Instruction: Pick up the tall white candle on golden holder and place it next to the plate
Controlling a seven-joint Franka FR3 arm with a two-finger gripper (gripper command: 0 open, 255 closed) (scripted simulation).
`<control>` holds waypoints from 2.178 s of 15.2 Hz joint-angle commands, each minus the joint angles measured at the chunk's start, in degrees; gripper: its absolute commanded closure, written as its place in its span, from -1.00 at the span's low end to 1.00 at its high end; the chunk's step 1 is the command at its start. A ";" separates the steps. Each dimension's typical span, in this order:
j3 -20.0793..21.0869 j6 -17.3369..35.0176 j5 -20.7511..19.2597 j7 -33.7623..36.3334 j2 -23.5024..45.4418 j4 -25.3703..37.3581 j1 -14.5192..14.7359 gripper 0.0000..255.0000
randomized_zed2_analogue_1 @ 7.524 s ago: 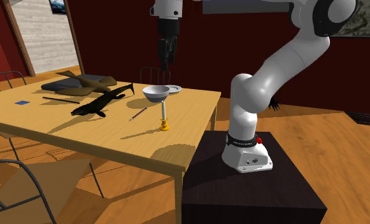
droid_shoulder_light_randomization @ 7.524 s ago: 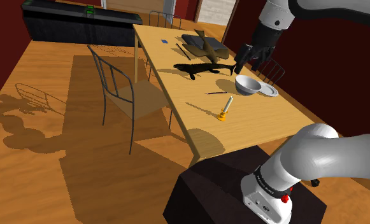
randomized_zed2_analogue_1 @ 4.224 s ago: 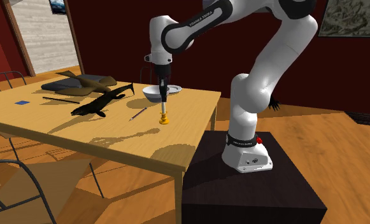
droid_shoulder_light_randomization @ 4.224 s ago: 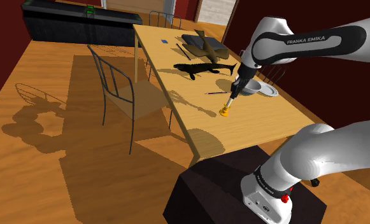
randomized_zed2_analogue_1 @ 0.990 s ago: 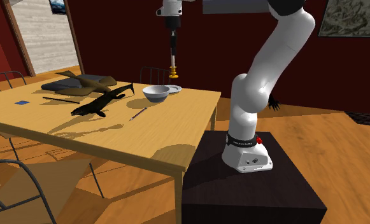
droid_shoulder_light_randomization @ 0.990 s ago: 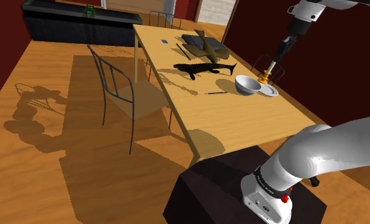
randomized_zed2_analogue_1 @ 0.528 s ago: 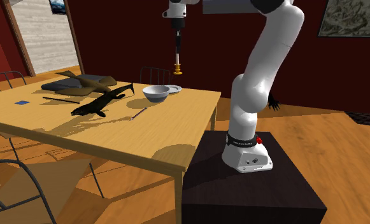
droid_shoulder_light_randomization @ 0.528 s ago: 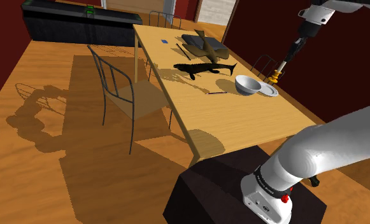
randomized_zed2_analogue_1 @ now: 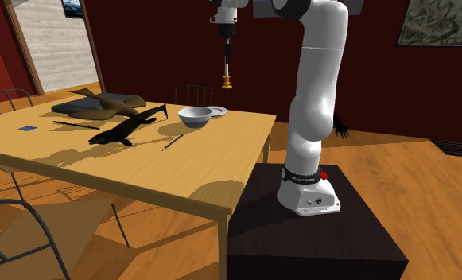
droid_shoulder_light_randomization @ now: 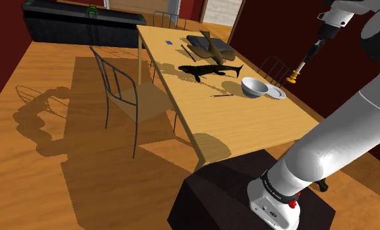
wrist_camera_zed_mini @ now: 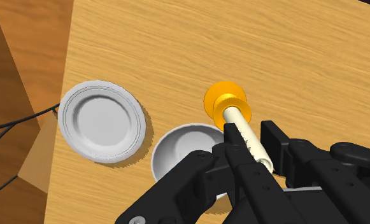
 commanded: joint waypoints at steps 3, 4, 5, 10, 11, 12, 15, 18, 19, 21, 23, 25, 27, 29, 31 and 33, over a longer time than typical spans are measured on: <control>-3.46 -1.06 7.63 -8.28 9.51 6.92 -4.49 1.00; -3.33 -0.21 7.39 -8.13 9.23 5.91 -4.37 1.00; -3.27 0.63 7.19 -8.00 8.97 4.92 -4.22 1.00; -3.12 4.71 6.49 -7.56 8.08 0.31 -3.60 1.00; -3.09 5.50 6.41 -7.50 7.97 -0.55 -3.52 1.00; -3.06 6.29 6.34 -7.46 7.88 -1.39 -3.45 1.00; -3.00 8.63 6.26 -7.41 7.75 -3.81 -3.30 1.00; -2.93 10.93 6.35 -7.47 7.81 -6.08 -3.23 1.00; -2.92 11.69 6.41 -7.51 7.87 -6.80 -3.22 1.00; -2.88 13.19 6.59 -7.64 8.05 -8.20 -3.22 1.00; -2.83 14.68 6.84 -7.81 8.31 -9.54 -3.26 1.00; -2.78 16.15 7.17 -8.03 8.64 -10.82 -3.32 1.00; -2.72 17.61 7.56 -8.29 9.05 -12.04 -3.41 1.00; -2.63 19.05 8.02 -8.61 9.53 -13.20 -3.53 1.00; -2.53 20.47 8.55 -8.97 10.08 -14.31 -3.68 1.00; -2.40 21.88 9.15 -9.38 10.69 -15.36 -3.85 1.00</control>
